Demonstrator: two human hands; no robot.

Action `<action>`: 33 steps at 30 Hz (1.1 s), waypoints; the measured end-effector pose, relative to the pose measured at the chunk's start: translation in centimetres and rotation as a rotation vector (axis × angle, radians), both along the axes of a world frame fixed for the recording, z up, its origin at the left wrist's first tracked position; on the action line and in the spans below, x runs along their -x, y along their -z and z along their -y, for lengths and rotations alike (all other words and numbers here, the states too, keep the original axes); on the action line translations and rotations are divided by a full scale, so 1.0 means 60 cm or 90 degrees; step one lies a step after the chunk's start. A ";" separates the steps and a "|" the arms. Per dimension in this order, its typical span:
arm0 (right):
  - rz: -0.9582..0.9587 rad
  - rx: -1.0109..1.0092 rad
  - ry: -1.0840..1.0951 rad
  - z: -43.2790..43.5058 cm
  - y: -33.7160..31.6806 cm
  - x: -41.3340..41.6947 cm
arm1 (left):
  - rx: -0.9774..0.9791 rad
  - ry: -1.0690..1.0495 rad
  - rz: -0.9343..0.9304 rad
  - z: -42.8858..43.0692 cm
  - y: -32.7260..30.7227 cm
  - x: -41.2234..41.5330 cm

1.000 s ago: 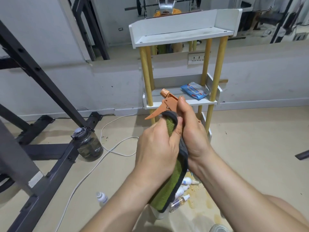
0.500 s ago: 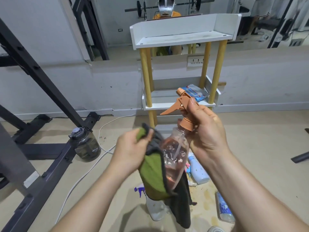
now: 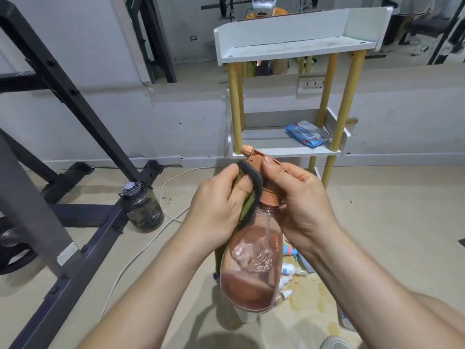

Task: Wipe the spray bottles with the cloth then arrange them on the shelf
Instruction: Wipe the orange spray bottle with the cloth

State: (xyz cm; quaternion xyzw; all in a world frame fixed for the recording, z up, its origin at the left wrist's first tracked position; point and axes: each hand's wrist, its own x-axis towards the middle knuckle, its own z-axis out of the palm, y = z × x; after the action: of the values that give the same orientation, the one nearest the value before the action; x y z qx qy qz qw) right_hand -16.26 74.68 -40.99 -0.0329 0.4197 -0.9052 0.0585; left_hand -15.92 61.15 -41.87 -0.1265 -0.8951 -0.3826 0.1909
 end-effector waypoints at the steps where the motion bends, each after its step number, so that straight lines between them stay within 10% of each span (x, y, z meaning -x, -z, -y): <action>1: 0.000 0.002 -0.015 0.002 0.000 -0.001 | -0.021 0.005 -0.008 -0.001 -0.001 -0.001; 11: 0.007 -0.041 -0.040 -0.019 -0.006 0.008 | -0.101 0.133 0.146 0.028 -0.007 -0.004; 25: 0.007 0.010 -0.027 -0.008 0.002 0.007 | -0.172 -0.008 -0.086 -0.006 -0.003 -0.008; 33: -0.004 -0.102 -0.079 -0.026 0.005 0.014 | -0.486 0.080 0.066 0.048 -0.041 0.000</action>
State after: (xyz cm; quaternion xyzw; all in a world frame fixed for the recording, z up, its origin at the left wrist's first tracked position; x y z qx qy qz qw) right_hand -17.09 76.25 -41.29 -0.0569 0.4881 -0.8633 0.1154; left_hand -15.95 58.28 -39.42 -0.0819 -0.6874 -0.7048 0.1551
